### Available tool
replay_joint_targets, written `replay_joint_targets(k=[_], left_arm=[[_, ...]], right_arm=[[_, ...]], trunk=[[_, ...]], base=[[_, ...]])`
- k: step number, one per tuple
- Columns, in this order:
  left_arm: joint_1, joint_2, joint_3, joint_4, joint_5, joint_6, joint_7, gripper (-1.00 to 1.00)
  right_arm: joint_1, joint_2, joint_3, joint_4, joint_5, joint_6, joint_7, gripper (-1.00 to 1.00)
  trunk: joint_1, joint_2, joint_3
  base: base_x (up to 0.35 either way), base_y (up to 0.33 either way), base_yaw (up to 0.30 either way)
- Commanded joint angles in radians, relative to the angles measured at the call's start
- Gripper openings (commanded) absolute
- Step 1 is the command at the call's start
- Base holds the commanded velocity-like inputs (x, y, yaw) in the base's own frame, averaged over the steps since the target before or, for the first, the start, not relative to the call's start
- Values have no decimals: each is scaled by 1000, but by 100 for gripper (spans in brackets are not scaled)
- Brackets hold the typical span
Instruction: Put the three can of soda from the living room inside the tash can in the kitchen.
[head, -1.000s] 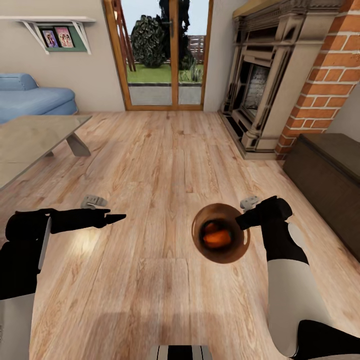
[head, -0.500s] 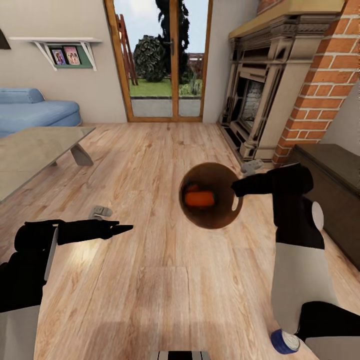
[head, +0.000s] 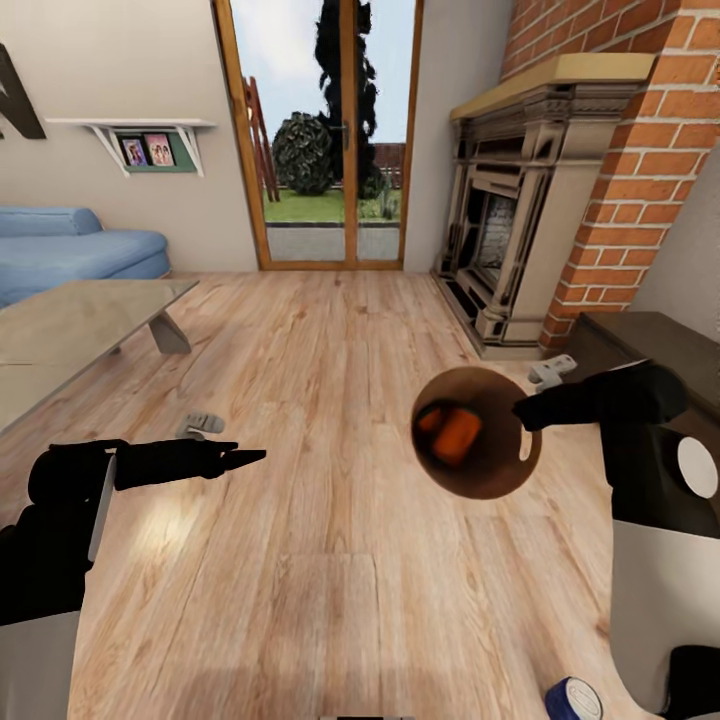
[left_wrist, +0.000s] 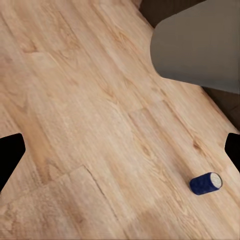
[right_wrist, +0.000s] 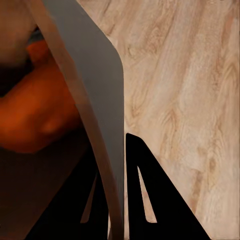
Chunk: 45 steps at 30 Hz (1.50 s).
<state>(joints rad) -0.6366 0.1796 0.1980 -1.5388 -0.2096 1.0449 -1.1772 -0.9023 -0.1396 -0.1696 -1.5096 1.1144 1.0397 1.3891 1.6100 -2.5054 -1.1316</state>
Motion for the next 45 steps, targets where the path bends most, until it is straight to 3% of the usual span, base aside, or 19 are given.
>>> replay_joint_targets(k=[1, 5, 8, 14, 23, 34, 37, 45], left_arm=[[0, 0, 0, 0, -1, 0, 0, 100], [0, 0, 1, -1, -1, 0, -2, 100], [0, 0, 1, -1, 1, -1, -3, 100], [0, 0, 1, 0, -2, -2, 0, 100], [0, 0, 0, 2, -8, -2, 1, 100], [0, 0, -2, 2, -8, -3, 2, 100], [0, 0, -2, 2, -8, -3, 2, 100], [0, 0, -3, 2, -7, -2, 1, 100]], right_arm=[[2, -2, -1, 0, -6, 8, 7, -100], [39, -10, -30, -1, -7, 8, 7, -100], [91, -11, -125, -1, -7, -87, 6, -100], [126, -5, -201, 1, -7, -137, 0, -100], [158, 3, -214, 3, -8, -143, -5, -100], [160, 2, -219, 11, -10, -141, -6, -100], [160, 3, -266, 12, -10, -143, -6, -100], [161, 3, -291, 12, -10, -144, -5, -100]], trunk=[[0, 0, 6], [-1, 1, 19], [-1, 1, 23], [-1, 1, 26], [-1, 1, 26], [-1, 1, 36], [-1, 1, 39], [-1, 1, 48]], base=[[0, 0, 0], [0, 0, 0], [0, 0, 0], [0, 0, 0], [0, -24, -3], [0, -249, -155], [-50, -299, -186], [-112, -276, -182]])
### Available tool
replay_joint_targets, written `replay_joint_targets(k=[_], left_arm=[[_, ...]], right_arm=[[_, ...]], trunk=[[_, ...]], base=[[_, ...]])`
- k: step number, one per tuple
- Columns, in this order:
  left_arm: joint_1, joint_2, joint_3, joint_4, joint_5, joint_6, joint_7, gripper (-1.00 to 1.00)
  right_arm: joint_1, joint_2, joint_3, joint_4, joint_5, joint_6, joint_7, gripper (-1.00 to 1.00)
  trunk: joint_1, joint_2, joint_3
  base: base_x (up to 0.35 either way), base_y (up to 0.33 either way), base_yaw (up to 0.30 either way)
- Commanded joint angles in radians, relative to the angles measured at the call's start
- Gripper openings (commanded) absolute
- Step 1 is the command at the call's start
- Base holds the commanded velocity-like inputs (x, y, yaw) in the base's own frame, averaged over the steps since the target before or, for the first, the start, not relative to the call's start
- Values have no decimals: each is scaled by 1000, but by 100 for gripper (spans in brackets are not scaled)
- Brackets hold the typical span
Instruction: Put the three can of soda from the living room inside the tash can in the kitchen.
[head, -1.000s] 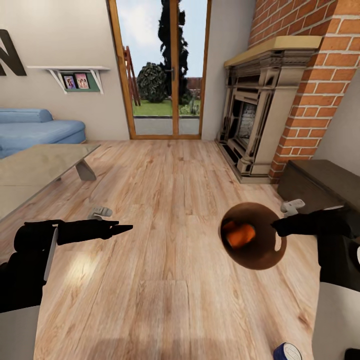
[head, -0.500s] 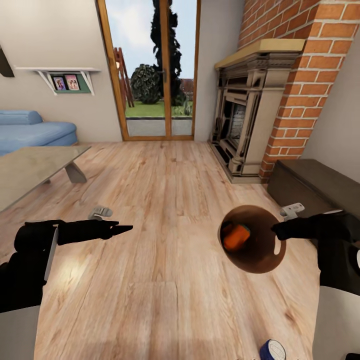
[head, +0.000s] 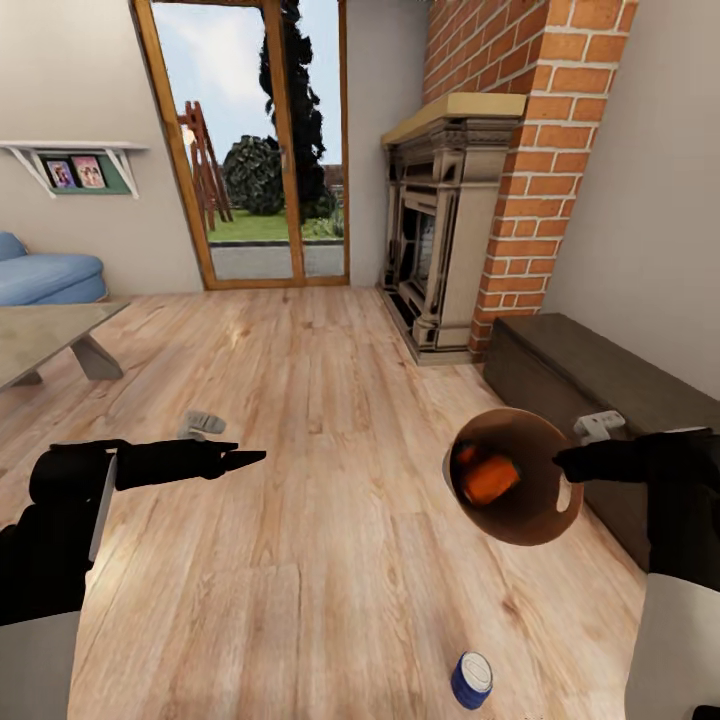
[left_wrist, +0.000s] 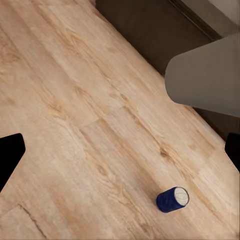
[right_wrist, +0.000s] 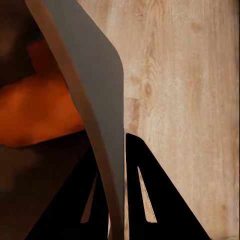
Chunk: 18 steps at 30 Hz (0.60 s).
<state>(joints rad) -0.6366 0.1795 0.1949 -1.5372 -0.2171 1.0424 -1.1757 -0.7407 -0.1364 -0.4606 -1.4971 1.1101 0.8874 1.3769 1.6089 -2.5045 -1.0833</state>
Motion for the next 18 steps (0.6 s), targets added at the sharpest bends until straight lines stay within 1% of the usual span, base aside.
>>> replay_joint_targets(k=[1, 4, 8, 15, 18], left_arm=[[0, 0, 0, 1, 1, 0, -1, 100], [0, 0, 0, 2, 5, 1, -7, 100], [0, 0, 0, 3, 6, 1, -10, 100], [0, 0, 0, 5, -1, 1, -7, 100], [0, 0, 0, 5, -2, 1, -5, 100]], right_arm=[[0, 1, -1, 0, -6, 9, 7, -100], [0, 2, -1, 1, -6, 9, 7, -100], [0, 3, -1, 4, -7, 10, 7, -100], [0, 2, -9, 17, -7, 14, 5, -100], [0, 3, -26, 18, -7, 16, 5, -100]], trunk=[[0, 0, 1], [0, 0, 2], [0, 0, 3], [0, 0, 3], [0, 0, 3]], base=[[-93, -22, -130], [-69, 100, -75], [-14, 267, -133], [-1, 307, -243], [0, 311, -251]])
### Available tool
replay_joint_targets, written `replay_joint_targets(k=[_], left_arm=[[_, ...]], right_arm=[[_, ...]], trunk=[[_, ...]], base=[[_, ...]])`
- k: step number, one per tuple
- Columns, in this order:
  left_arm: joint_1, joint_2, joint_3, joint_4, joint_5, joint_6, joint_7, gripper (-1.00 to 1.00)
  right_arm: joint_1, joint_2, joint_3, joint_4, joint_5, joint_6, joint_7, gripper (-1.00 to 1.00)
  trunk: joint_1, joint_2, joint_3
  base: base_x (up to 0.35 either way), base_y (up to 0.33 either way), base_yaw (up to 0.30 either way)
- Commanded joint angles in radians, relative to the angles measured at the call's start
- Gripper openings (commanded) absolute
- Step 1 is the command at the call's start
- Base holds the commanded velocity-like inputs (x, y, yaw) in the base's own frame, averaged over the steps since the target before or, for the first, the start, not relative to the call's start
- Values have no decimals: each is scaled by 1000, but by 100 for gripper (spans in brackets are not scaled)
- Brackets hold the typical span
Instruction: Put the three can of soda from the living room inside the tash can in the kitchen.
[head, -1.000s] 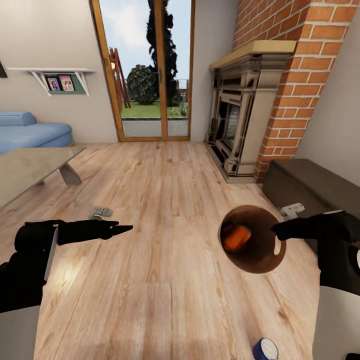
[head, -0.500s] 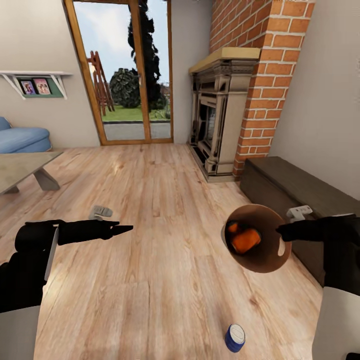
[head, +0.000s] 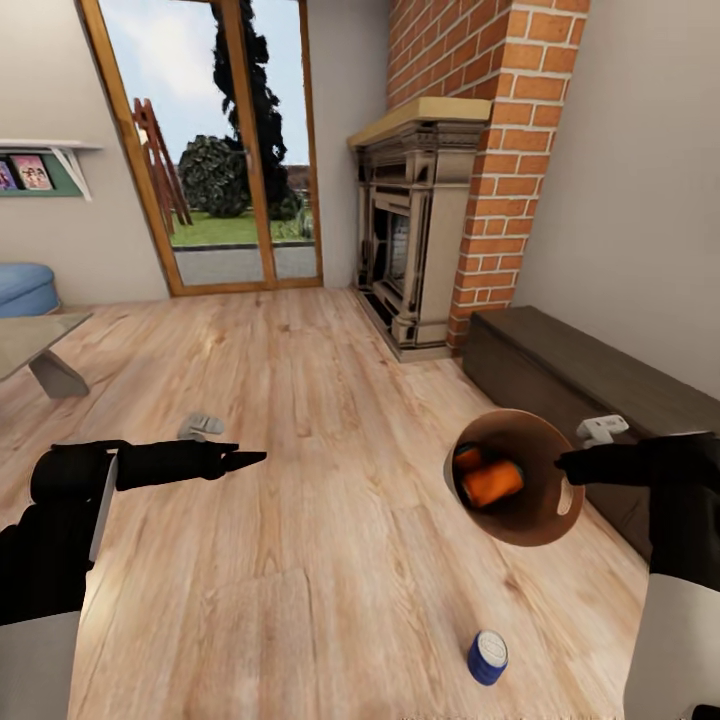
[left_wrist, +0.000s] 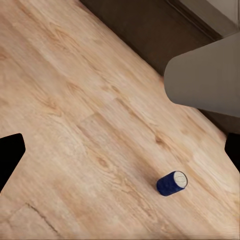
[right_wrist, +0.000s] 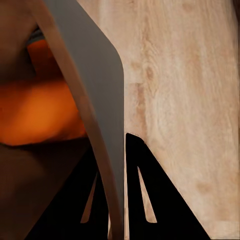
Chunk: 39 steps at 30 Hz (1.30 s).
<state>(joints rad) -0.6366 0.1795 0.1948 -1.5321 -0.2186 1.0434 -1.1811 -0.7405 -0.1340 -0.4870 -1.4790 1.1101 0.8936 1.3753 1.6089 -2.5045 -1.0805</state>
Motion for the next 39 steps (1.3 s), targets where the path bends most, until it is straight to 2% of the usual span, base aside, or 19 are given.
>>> replay_joint_targets(k=[1, 11, 16, 34, 39], left_arm=[[0, 0, 0, 0, 0, 0, 0, 100], [0, 0, 0, 0, 7, 0, 1, 100], [0, 0, 0, -1, 8, -1, 2, 100], [0, -1, 0, -3, 2, -8, 6, 100], [0, -1, 0, -2, 0, -17, 6, 100]], right_arm=[[0, 0, -3, 0, -7, 10, 7, -100], [0, 1, -8, 0, -7, 10, 6, -100], [0, 2, -7, 0, -6, 10, 6, -100], [0, 0, -18, -1, -5, 10, 7, -100], [0, 1, -24, -1, -4, 11, 6, -100]], trunk=[[0, 0, 0], [0, 0, 0], [0, 0, 0], [0, 0, -11], [0, 0, -13]], base=[[0, 312, -252], [7, 312, -252], [36, 146, -225], [1, -242, -160], [-36, -46, -88]])
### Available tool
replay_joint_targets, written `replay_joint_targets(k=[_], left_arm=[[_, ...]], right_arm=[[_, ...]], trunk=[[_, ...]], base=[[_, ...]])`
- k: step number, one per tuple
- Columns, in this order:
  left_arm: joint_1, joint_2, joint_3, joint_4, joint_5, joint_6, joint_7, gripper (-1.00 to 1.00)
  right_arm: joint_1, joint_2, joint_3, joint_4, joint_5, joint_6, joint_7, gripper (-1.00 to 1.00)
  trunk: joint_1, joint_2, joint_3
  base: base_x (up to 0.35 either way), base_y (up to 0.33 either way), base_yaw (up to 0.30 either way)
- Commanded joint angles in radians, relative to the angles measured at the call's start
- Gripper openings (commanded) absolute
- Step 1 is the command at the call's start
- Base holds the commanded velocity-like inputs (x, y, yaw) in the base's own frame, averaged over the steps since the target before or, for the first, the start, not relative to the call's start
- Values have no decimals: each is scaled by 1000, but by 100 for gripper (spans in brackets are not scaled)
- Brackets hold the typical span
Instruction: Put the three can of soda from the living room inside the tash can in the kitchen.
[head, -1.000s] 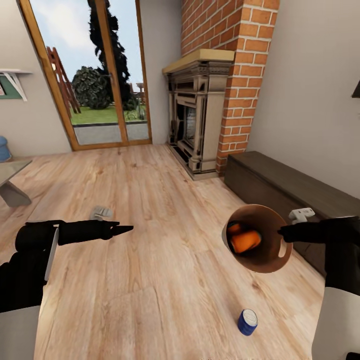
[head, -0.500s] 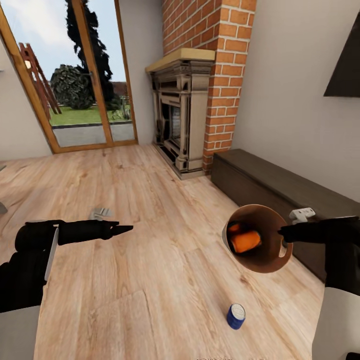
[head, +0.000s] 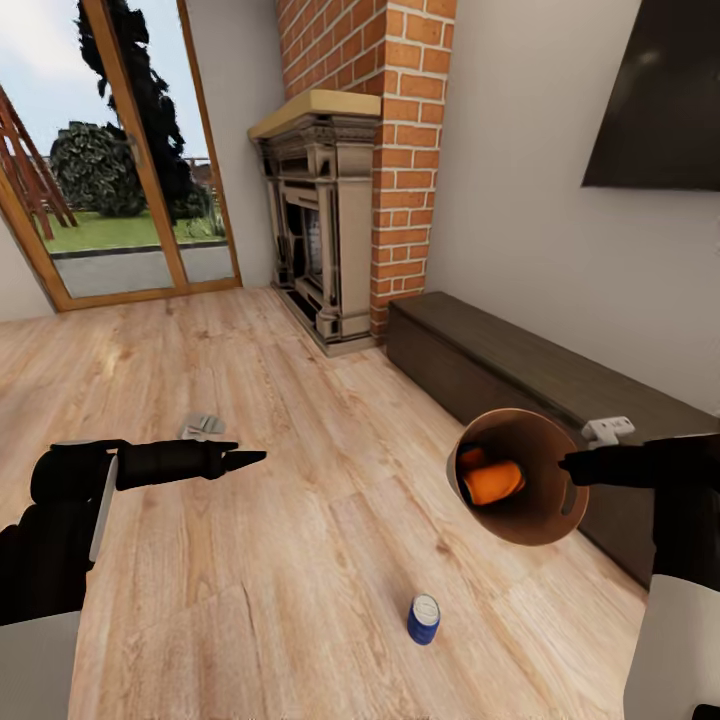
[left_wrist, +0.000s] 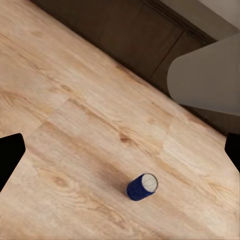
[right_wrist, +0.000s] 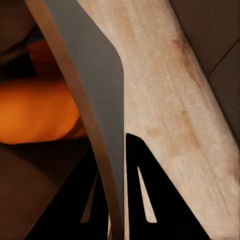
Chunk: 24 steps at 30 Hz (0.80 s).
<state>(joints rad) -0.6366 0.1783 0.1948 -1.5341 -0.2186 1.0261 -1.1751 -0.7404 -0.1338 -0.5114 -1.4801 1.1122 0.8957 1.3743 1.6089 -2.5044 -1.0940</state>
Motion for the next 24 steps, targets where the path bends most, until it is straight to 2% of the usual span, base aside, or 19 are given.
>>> replay_joint_targets(k=[1, 13, 24], left_arm=[[0, 0, 0, 1, -1, -1, 0, 100], [0, 0, 0, 2, 1, -3, 0, 100], [0, 0, 0, 2, -2, -3, 1, 100]], right_arm=[[-1, 0, 0, 0, -6, 9, 7, -100], [0, 0, -3, 0, -7, 9, 6, -100], [-1, -3, -22, -1, -6, 8, 8, -100]], trunk=[[0, 0, 0], [0, 0, 5], [0, 0, 16]], base=[[-47, 190, -114], [-8, 268, -225], [0, 122, -224]])
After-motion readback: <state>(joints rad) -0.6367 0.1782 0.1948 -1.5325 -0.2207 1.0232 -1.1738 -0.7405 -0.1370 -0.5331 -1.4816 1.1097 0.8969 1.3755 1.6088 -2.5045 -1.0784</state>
